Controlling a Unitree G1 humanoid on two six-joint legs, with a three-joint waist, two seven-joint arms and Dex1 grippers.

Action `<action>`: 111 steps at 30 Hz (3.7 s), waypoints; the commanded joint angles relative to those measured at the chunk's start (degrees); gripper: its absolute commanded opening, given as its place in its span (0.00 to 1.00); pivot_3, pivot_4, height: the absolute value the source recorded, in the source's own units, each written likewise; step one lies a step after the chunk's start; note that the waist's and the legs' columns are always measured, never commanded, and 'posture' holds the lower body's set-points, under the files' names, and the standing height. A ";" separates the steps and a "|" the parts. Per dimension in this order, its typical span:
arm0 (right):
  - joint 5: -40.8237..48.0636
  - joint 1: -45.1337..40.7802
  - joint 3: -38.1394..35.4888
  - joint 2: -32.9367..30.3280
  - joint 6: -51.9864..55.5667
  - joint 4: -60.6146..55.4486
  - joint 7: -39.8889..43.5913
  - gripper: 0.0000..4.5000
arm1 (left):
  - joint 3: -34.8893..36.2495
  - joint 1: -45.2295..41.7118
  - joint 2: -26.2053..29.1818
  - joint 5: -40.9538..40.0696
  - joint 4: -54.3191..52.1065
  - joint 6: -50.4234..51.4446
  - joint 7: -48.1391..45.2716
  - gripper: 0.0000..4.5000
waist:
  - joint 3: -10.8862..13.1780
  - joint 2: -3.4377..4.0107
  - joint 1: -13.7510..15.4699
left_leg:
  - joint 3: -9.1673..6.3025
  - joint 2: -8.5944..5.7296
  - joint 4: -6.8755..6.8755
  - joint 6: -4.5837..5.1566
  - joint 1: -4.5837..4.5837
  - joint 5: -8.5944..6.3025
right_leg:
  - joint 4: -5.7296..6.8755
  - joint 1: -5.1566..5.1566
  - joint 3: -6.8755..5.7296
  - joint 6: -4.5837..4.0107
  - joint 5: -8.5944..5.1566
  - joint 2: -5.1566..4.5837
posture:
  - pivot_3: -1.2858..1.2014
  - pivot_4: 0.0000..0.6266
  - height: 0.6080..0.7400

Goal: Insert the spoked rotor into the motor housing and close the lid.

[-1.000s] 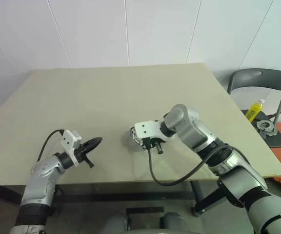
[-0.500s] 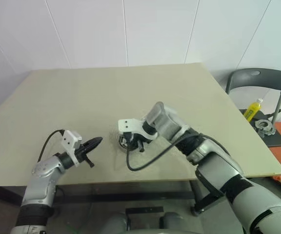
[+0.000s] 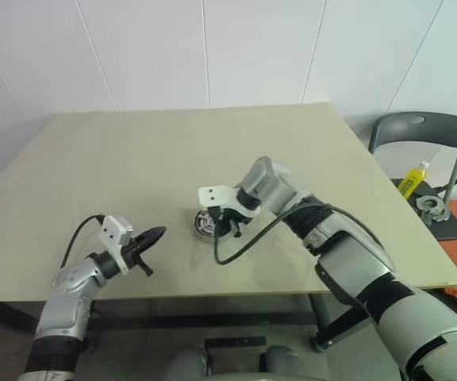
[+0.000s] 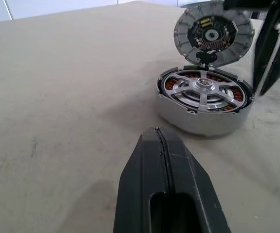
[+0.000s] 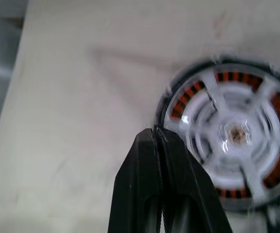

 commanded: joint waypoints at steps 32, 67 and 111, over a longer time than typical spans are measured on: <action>-24.65 -16.28 2.57 -3.50 -32.28 29.88 -55.20 0.00 | -2.35 -6.91 -1.45 2.50 3.94 -2.45 -1.85 0.00 | 0.07 0.11 -1.54 | 0.03 0.05 -0.19 0.13 -0.01 0.11 | 0.11 -0.04 0.14 -0.08 0.02 0.14 | 0.52 0.00 1.00; -15.81 -7.49 -7.14 -1.39 -30.25 28.42 -28.89 0.00 | 0.37 -2.30 2.37 -1.02 1.01 -0.17 -5.93 0.00 | 0.09 0.15 -2.93 | -0.16 0.06 -0.08 0.13 0.08 0.13 | 0.25 0.07 0.19 -0.08 0.04 0.18 | 0.52 0.00 1.00; 7.72 6.64 -20.14 2.27 2.17 -2.26 -14.21 0.00 | -1.26 -4.26 2.17 1.16 4.69 -1.85 -5.52 0.00 | 0.05 0.09 -2.84 | -0.16 0.08 -0.04 0.13 0.07 0.12 | 0.26 0.07 0.18 -0.01 0.08 0.16 | 0.52 0.00 1.00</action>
